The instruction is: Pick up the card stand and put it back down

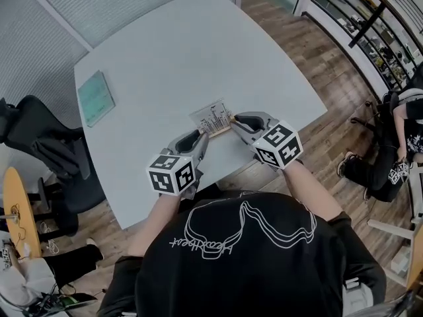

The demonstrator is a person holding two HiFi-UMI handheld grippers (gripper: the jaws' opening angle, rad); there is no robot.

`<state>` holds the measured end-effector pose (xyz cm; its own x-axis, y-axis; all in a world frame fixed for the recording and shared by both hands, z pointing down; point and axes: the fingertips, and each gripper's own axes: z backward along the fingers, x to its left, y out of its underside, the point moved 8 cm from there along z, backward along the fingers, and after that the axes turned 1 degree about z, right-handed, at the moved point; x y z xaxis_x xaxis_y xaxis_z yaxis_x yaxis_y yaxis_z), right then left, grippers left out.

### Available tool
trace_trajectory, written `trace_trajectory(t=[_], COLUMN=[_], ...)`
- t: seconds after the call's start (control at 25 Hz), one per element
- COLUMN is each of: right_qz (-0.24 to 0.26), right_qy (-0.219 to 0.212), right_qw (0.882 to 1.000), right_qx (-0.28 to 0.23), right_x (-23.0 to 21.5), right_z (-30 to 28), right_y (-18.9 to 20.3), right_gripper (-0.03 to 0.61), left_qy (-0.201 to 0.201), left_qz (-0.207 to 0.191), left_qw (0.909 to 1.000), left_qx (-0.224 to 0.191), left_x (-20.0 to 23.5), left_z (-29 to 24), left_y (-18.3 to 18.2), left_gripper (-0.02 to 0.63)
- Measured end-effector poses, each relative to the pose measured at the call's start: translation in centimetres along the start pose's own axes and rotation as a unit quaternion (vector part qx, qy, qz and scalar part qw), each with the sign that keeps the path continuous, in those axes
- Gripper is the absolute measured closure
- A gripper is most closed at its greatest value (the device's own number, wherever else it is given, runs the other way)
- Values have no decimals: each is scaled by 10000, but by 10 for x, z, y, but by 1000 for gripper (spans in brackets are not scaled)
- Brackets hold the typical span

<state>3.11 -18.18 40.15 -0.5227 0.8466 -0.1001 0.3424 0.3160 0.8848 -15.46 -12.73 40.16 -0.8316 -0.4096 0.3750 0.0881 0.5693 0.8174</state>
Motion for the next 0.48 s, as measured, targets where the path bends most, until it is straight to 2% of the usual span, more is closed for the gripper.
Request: trace_trajectory(t=[0.48], right_qz=[99], right_qy=[-149], right_qw=[9991], right_qx=[390], right_x=[-23], right_z=[-51], right_y=[47], right_gripper=[505], left_qy=[-282], left_qz=[-90], left_qw=[9986], left_qx=[438], left_x=[38], left_z=[-42], left_y=[36], left_gripper=[518])
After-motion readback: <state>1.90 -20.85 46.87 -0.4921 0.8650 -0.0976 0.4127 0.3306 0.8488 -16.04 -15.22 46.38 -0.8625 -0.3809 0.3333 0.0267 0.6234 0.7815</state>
